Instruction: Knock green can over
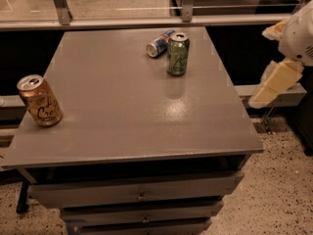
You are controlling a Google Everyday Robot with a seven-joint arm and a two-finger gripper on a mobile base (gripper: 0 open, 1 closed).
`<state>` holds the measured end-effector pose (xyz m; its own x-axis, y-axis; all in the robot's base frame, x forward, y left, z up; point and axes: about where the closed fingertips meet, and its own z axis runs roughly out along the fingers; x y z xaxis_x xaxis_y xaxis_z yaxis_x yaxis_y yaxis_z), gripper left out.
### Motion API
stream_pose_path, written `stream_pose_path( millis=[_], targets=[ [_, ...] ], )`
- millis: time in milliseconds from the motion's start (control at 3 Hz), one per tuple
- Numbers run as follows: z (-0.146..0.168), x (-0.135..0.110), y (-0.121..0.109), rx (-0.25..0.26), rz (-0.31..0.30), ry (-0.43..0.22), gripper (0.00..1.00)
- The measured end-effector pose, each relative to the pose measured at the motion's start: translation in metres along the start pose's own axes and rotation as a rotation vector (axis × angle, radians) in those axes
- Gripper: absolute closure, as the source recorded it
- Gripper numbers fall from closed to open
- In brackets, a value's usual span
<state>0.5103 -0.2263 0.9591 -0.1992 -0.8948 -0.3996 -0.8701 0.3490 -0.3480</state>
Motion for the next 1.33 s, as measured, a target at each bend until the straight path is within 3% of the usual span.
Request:
stream_pose_path(
  millis=[333, 667, 1333],
  targets=[
    [0.041, -0.01, -0.037, 0.024, 0.076, -0.174, 0.0],
    [0.088, -0.028, -0.061, -0.007, 0.191, -0.367, 0.0],
    [0.168, -0.085, -0.066, -0.149, 0.337, -0.667, 0.0]
  ],
)
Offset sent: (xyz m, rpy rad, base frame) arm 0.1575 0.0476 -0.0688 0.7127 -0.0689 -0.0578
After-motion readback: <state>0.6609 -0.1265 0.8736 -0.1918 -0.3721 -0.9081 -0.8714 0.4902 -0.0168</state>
